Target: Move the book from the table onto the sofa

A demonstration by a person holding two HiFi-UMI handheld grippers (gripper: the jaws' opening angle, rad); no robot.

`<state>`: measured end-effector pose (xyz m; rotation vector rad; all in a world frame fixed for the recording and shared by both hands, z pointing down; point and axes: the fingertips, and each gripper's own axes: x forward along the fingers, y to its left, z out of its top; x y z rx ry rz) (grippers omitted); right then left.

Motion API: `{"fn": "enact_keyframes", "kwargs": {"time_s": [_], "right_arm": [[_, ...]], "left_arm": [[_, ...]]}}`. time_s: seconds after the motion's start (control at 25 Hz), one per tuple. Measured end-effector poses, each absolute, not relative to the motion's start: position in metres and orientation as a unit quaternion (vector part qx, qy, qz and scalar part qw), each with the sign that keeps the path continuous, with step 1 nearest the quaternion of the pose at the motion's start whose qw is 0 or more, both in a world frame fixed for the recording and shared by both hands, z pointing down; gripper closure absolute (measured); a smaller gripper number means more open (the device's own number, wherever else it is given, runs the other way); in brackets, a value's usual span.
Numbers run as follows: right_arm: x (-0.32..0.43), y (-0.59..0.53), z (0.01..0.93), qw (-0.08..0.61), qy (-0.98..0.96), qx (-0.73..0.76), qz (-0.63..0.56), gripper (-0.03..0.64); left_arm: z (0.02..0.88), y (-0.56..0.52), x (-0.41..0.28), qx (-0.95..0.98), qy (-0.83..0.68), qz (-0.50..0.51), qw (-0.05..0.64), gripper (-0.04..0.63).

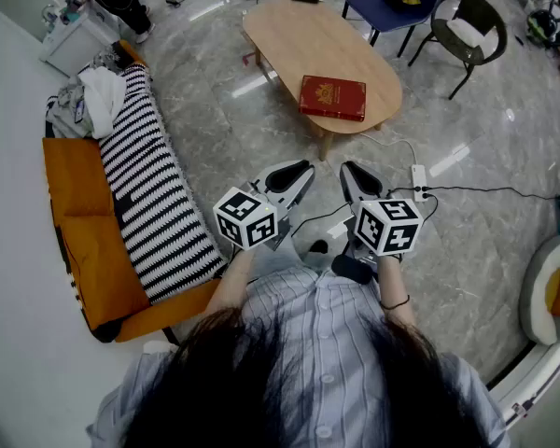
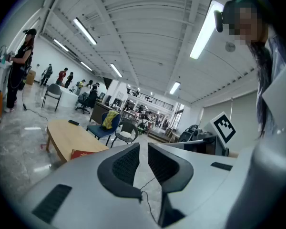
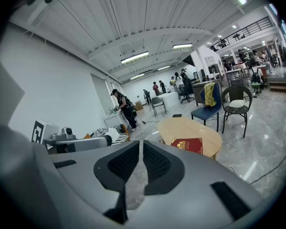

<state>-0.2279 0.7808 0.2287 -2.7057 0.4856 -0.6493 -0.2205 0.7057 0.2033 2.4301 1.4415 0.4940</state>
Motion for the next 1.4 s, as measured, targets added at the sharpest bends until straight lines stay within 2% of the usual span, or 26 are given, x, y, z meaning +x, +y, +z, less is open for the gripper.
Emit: {"fn": "enact_keyframes", "kwargs": {"time_s": [0.24,0.84,1.4], "right_arm": [[-0.229,0.78,0.229,0.15,0.171,-0.946,-0.229,0.577],[-0.234,0.782,0.226,0.131,0.166,-0.954,-0.212,0.577],[-0.202,0.805,0.241,0.173,0.133,-0.949,-0.227,0.577]], "left_arm": [[0.206,0.704,-0.218,0.833,0.49,0.187,0.177,0.535],[0.209,0.704,-0.225,0.831,0.496,0.192,0.162,0.535],[0.225,0.71,-0.185,0.823,0.499,0.219,0.161,0.535]]}}
